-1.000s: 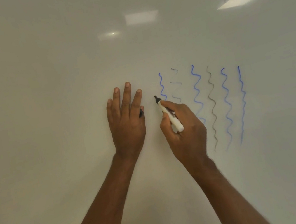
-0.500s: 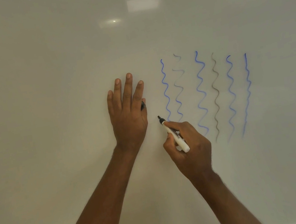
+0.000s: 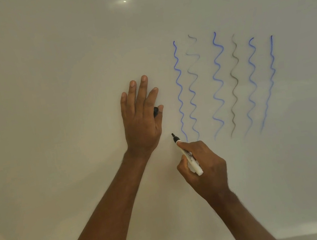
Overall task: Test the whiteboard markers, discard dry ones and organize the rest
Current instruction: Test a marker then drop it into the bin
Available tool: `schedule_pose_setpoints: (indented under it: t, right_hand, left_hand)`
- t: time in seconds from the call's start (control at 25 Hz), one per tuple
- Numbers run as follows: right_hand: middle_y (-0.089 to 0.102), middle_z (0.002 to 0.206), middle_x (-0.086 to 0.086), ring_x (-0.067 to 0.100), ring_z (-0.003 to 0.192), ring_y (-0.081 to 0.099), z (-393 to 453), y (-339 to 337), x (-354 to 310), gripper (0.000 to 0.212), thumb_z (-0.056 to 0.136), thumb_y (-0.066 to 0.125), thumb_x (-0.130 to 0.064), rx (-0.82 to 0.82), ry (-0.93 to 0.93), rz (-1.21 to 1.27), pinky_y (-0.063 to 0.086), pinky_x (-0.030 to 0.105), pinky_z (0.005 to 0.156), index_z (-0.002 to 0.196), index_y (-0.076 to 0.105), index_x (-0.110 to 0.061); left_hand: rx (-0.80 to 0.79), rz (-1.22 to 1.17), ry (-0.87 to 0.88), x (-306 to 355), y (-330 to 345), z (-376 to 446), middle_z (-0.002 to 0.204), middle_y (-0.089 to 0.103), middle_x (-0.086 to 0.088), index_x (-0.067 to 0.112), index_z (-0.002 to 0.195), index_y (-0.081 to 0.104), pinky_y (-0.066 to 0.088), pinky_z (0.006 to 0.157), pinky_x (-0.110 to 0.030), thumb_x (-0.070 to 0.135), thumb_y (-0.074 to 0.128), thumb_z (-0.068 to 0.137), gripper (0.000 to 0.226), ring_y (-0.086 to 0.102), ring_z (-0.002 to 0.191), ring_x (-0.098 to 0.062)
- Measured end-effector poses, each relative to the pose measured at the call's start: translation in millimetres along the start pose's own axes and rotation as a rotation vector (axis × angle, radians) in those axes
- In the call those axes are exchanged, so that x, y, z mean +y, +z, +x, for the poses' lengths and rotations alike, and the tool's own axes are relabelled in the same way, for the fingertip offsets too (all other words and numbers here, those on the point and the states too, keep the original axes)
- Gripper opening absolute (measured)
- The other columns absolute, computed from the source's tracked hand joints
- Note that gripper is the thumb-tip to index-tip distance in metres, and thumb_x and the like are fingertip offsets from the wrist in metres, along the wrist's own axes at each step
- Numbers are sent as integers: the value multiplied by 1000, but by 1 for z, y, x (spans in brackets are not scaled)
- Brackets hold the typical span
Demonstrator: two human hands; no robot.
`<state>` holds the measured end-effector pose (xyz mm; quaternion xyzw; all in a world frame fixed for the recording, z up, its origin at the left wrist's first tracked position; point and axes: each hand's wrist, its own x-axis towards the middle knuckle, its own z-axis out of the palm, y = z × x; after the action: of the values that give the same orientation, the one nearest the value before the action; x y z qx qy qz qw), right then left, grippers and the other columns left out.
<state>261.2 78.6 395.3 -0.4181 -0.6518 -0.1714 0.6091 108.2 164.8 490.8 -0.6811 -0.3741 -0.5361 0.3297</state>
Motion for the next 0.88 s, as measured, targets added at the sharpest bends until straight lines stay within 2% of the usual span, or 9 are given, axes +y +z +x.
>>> schedule_pose_setpoints:
  t: [0.12, 0.24, 0.36, 0.4, 0.48, 0.52, 0.64, 0.76, 0.88]
  right_hand:
    - [69, 90, -9, 7, 70, 62, -18, -3, 3, 28, 85, 63, -19, -95, 31, 19, 48, 20, 56, 110, 75, -19]
    - [68, 88, -15, 2, 70, 59, -32, -14, 4, 24, 87, 61, -27, -230, 123, -2, 40, 7, 62, 107, 74, -26]
    - [66, 92, -20, -1, 72, 57, -45, -34, 6, 24, 88, 57, -33, -342, 264, 15, 38, 5, 63, 109, 69, -35]
    - [67, 95, -21, 0, 74, 60, -49, -43, 6, 24, 89, 59, -32, -370, 323, 56, 42, 8, 64, 112, 66, -38]
    - [67, 95, -20, 4, 76, 65, -57, -61, 8, 28, 91, 65, -24, -389, 420, 173, 45, 12, 62, 115, 63, -39]
    - [67, 92, -18, 7, 74, 65, -63, -71, 9, 31, 90, 67, -19, -387, 450, 231, 45, 12, 61, 114, 63, -38]
    - [68, 90, -13, 14, 69, 63, -80, -98, 10, 32, 93, 69, -9, -357, 529, 394, 47, 19, 56, 109, 64, -36]
    - [71, 91, -8, 21, 71, 67, -97, -124, 15, 21, 93, 68, -17, -320, 665, 584, 55, 31, 57, 106, 68, -33]
    - [73, 94, -2, 26, 72, 67, -111, -146, 23, 15, 93, 63, -28, -339, 703, 656, 58, 38, 59, 106, 69, -31]
  left_hand:
    - [-89, -174, -50, 5, -3, -21, 160, 38, -16, 5, 120, 60, 14, 126, -49, 28, 45, 106, 31, 24, 153, -35]
    - [-138, -349, -172, 19, -9, -44, 162, 34, -17, 6, 99, 52, 13, 126, -51, 31, 39, 107, 30, 18, 156, -32]
    - [-85, -483, -326, 47, -14, -74, 161, 36, -13, 7, 103, 45, 26, 121, -54, 26, 41, 106, 20, 24, 154, -31]
    - [-81, -550, -415, 59, -17, -85, 161, 38, -9, 10, 110, 43, 32, 118, -51, 26, 41, 106, 17, 33, 149, -31]
    - [-85, -716, -662, 87, -30, -102, 155, 48, -1, 13, 114, 41, 45, 104, -42, 34, 37, 106, 23, 59, 119, -31]
    - [-69, -813, -796, 101, -37, -110, 149, 54, 1, 16, 112, 41, 49, 98, -38, 38, 34, 106, 24, 64, 107, -28]
    - [-21, -1115, -1162, 139, -52, -129, 134, 65, -11, 13, 103, 40, 52, 96, -43, 37, 26, 107, 29, 67, 114, -33]
    - [-33, -1311, -1468, 173, -59, -144, 126, 69, -19, 13, 95, 41, 51, 92, -50, 27, 25, 111, 26, 68, 106, -41]
    - [-47, -1429, -1663, 204, -60, -153, 126, 69, -20, 15, 88, 50, 52, 95, -52, 30, 28, 110, 34, 69, 106, -41]
